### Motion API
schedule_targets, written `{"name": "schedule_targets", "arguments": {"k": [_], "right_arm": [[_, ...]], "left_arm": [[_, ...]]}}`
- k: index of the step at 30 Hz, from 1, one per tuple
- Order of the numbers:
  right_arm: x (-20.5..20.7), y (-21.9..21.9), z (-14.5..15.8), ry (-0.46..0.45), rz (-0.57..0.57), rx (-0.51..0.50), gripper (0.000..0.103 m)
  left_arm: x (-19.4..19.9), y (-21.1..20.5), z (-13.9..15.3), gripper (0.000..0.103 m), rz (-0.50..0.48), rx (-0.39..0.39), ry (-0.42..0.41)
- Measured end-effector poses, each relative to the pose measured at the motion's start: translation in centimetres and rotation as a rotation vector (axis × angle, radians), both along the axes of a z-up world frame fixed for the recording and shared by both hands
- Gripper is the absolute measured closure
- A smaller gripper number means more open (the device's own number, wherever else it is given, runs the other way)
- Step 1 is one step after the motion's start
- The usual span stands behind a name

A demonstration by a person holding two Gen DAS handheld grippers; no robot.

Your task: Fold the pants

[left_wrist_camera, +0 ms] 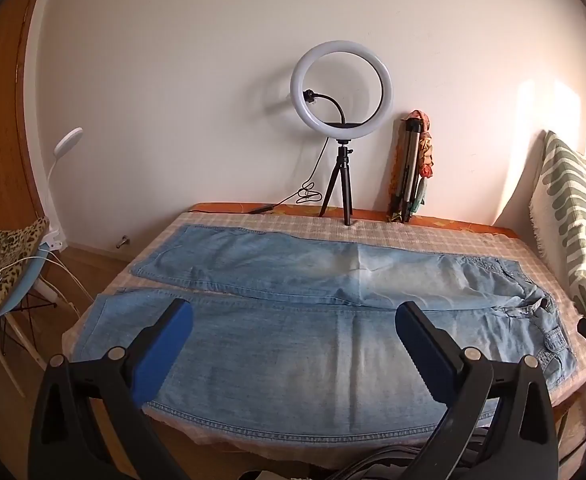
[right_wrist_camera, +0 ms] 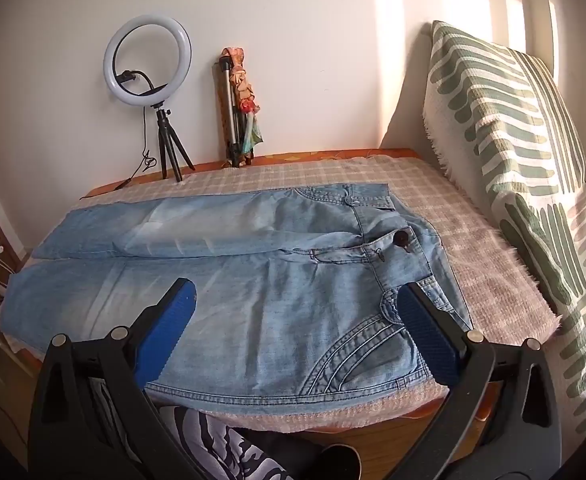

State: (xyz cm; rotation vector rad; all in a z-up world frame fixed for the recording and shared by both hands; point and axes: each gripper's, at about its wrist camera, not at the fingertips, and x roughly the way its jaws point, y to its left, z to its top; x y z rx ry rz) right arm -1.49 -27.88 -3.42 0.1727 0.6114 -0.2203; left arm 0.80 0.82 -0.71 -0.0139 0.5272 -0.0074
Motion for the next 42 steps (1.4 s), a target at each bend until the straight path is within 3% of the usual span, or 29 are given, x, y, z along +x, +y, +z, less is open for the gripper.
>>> {"name": "schedule_targets", "arguments": {"k": [42], "right_arm": [[0.33, 0.43, -0.18, 0.005, 0.005, 0.024, 0.0]], "left_arm": [[0.33, 0.46, -0.02, 0.0, 0.001, -0.011, 0.008]]}}
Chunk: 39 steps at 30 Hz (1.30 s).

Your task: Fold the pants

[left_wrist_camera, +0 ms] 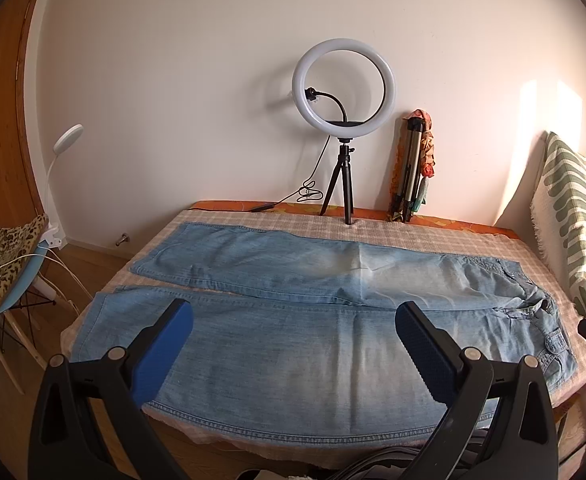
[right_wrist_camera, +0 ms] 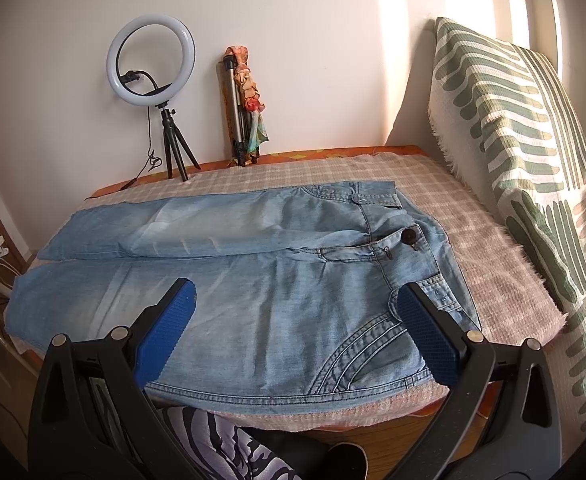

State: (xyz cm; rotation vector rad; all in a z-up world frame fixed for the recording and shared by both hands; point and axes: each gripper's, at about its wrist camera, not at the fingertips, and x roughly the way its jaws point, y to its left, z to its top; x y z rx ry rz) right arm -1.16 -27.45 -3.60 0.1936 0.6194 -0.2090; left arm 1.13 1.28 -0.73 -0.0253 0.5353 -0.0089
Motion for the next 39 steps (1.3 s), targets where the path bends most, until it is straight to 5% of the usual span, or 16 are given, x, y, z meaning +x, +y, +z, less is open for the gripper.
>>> {"name": "schedule_targets", "arguments": {"k": [39], "right_arm": [[0.7, 1.2, 0.0, 0.001, 0.009, -0.009, 0.0]], "left_arm": [[0.6, 0.5, -0.3, 0.0, 0.012, 0.004, 0.008]]}}
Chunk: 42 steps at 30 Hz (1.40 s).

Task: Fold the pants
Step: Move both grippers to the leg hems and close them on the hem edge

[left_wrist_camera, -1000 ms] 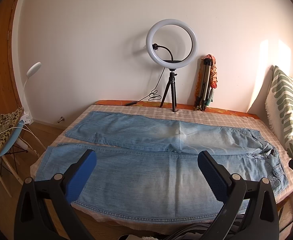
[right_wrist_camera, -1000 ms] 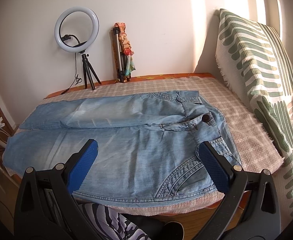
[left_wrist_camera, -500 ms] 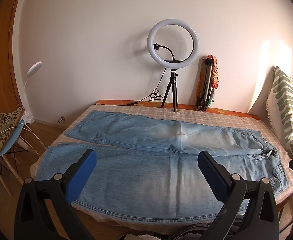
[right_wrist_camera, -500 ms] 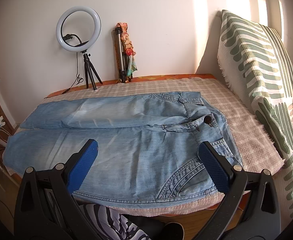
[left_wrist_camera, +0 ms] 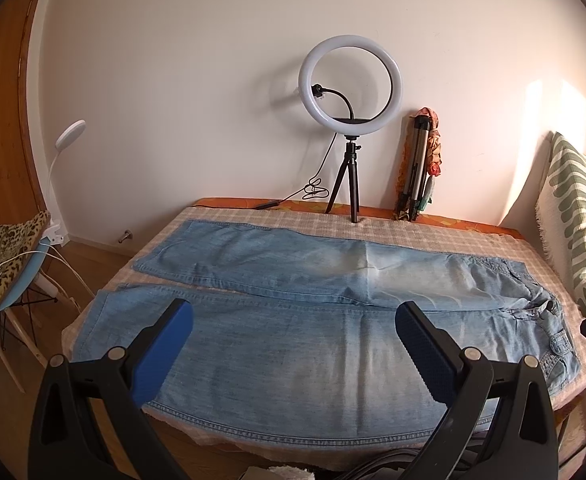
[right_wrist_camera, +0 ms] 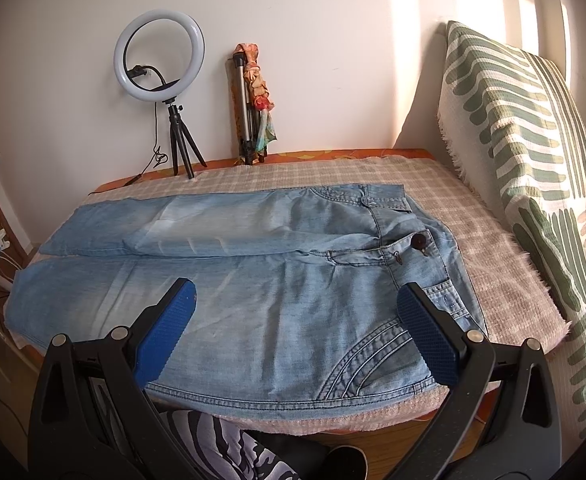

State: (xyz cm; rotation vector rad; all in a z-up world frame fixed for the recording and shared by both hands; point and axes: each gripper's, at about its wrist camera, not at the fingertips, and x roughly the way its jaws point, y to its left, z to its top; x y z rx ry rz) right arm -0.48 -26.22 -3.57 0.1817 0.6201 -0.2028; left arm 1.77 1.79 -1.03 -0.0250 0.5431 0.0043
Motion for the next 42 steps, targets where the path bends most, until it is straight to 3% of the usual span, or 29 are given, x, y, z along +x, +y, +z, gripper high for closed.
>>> {"name": "schedule_targets", "arguments": {"k": [12, 20, 25, 31, 42], "right_arm": [[3.3, 0.3, 1.7, -0.012, 0.095, -0.033, 0.0], [9.7, 0.7, 4.7, -0.039, 0.241, -0.06, 0.0], [16.0, 1.3, 5.2, 0.003, 0.325, -0.062, 0.0], [23.6, 2.7, 3.3, 0.103, 0.445, 0.021, 0.0], [36.8, 7.0, -4.7, 0.297, 0.563, -0.044, 0.0]], "left_arm": [[1.5, 0.9, -1.0, 0.0, -0.013, 0.02, 0.027], [5.1, 4.6, -2.5, 0.0, 0.026, 0.073, 0.09], [8.8, 7.5, -3.4, 0.0, 0.03, 0.061, 0.159], [13.7, 9.8, -4.0, 0.0, 0.034, 0.047, 0.212], [25.0, 11.1, -6.8, 0.0, -0.025, -0.022, 0.362]]}}
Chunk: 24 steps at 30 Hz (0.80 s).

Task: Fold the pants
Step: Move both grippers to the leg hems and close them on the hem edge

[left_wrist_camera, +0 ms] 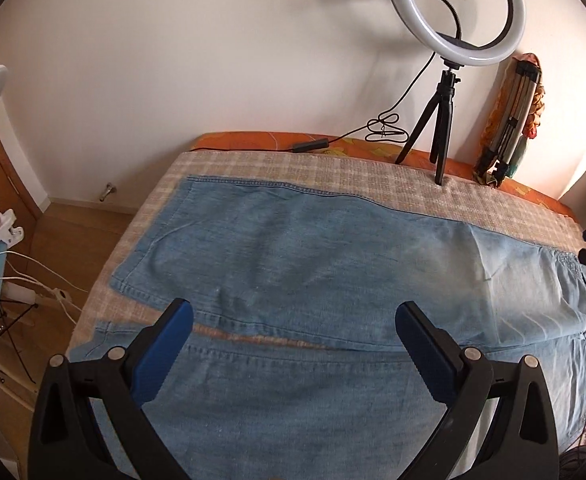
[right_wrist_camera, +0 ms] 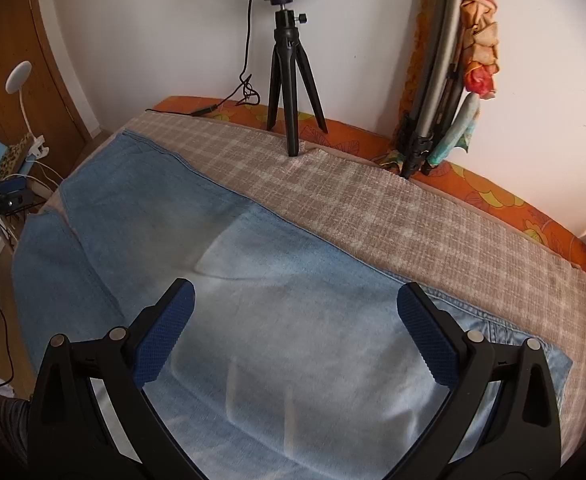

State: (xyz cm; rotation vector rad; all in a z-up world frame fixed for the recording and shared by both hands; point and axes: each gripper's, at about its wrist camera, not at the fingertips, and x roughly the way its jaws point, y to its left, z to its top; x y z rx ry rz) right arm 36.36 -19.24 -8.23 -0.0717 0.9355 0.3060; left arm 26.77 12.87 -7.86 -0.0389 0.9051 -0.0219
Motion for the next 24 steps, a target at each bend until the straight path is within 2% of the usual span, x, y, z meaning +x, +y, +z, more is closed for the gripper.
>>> {"name": "schedule_targets", "arguments": {"k": [4, 10, 14, 17, 24], "right_arm": [[4.0, 1.5, -3.0, 0.041, 0.041, -0.062, 0.0], [7.8, 2.1, -6.5, 0.083, 0.098, -0.127, 0.003], [9.3, 1.8, -8.0, 0.101, 0.117, -0.146, 0.003], [10.1, 1.8, -8.7, 0.11, 0.136, -0.148, 0.003], [11.1, 2.0, -10.2, 0.126, 0.182, -0.158, 0.003]], "left_arm": [[5.5, 0.9, -2.1, 0.0, 0.024, -0.066, 0.085], [13.6, 3.7, -4.2, 0.0, 0.124, -0.042, 0.136], [18.4, 6.2, -5.6, 0.0, 0.202, -0.073, 0.188], [20.9, 7.8, -7.0, 0.0, 0.268, -0.15, 0.243], [24.2, 9.4, -9.9, 0.0, 0.489, -0.202, 0.282]]}}
